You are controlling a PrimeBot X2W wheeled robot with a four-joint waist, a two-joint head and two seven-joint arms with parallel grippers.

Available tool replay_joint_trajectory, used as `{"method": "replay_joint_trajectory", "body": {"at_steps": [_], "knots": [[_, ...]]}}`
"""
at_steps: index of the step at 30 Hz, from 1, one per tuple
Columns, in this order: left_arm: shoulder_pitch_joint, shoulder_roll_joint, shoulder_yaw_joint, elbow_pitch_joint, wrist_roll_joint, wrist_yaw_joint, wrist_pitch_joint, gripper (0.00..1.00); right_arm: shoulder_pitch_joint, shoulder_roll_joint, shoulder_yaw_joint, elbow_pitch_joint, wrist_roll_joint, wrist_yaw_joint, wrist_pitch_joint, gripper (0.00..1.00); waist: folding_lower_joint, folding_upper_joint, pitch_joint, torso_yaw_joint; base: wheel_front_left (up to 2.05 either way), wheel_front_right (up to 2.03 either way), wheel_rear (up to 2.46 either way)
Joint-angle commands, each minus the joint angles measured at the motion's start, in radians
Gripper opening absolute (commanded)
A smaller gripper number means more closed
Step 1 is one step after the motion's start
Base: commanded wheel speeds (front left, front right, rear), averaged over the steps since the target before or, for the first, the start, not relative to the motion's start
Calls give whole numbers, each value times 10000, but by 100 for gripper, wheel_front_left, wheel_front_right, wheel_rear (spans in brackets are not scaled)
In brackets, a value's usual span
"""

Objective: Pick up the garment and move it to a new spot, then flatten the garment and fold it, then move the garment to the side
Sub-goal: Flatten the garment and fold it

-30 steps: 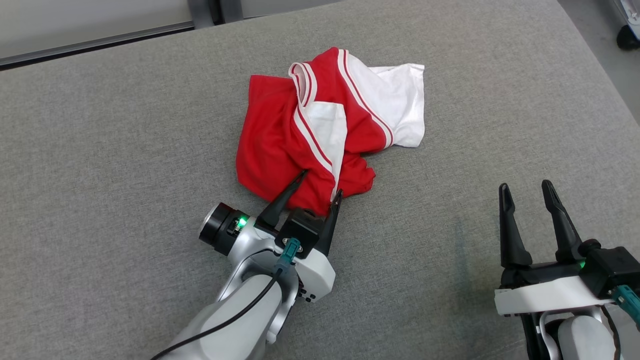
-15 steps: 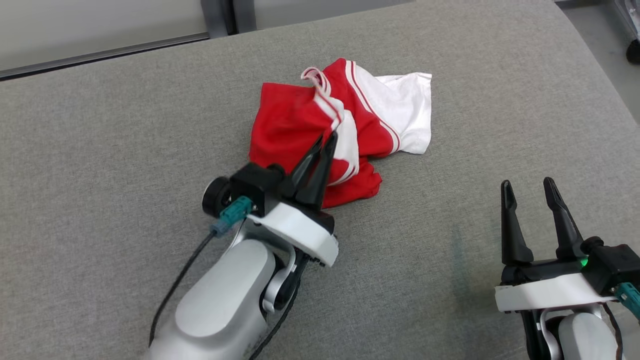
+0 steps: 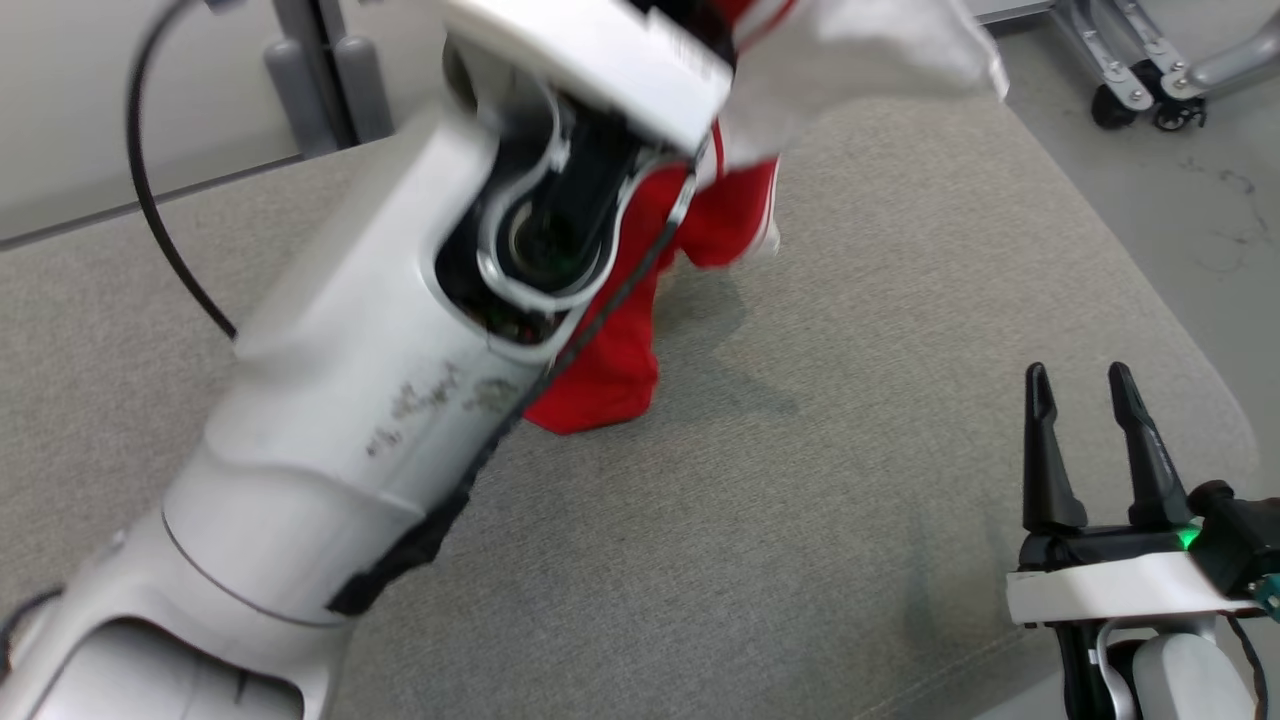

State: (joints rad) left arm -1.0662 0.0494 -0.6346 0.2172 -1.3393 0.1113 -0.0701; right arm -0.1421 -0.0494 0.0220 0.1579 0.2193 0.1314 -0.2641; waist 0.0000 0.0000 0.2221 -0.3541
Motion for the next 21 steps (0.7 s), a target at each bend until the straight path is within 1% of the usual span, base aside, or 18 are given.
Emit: {"method": "replay_joint_trajectory", "body": {"at_steps": [1, 5, 8, 10, 12, 14, 15, 16, 17, 19, 21], "knots": [[-546, 29, -71, -177, -874, 279, -214, 0, 106, -18, -93, -39, -3, -14, -6, 100, 0, 0, -161, -199, 0, 0, 0], [-1759, 34, -127, -386, -3316, 893, -1286, 0, 266, -19, -451, -88, -150, -14, -6, 100, 0, 0, -292, -100, 0, 0, 0], [-1898, 59, 102, -67, -4403, 1211, -1823, 0, 399, -21, -788, -124, -234, -11, -6, 100, 0, 0, -384, 166, 0, 0, 0], [-1539, 36, 335, 213, -4678, 1387, -1933, 0, 432, -16, -987, -167, -260, -9, -6, 100, 0, 0, -393, 403, 0, 0, 0], [-812, 43, 789, 514, -4535, 1515, -1931, 0, 474, -13, -1085, -193, -282, -9, -6, 100, 0, 0, -391, 647, 0, 0, 0], [262, 56, 1201, 719, -4132, 1638, -1933, 0, 494, -18, -1141, -235, -261, -9, -6, 100, 0, 0, -363, 858, 0, 0, 0], [262, 56, 1201, 719, -4132, 1638, -1933, 0, 494, -18, -1141, -235, -261, -9, -6, 100, 0, 0, -363, 858, 0, 0, 0], [883, 134, 1526, 775, -3937, 1694, -1936, 0, 484, -19, -1142, -248, -234, -9, -6, 100, 0, 0, -340, 950, 0, 0, 0], [1549, 282, 1695, 798, -3720, 1743, -1936, 0, 472, -21, -1123, -266, -220, -9, -6, 100, 0, 0, -309, 1038, 0, 0, 0], [2973, 612, 2380, 792, -3363, 1824, -1941, 0, 455, -21, -1106, -298, -214, -9, -6, 100, 0, 0, -226, 1211, 0, 0, 0], [4343, 853, 3324, 654, -2858, 1693, -1944, 0, 441, -19, -1070, -309, -247, -9, -6, 100, 0, 0, -156, 1350, 0, 0, 0]]}}
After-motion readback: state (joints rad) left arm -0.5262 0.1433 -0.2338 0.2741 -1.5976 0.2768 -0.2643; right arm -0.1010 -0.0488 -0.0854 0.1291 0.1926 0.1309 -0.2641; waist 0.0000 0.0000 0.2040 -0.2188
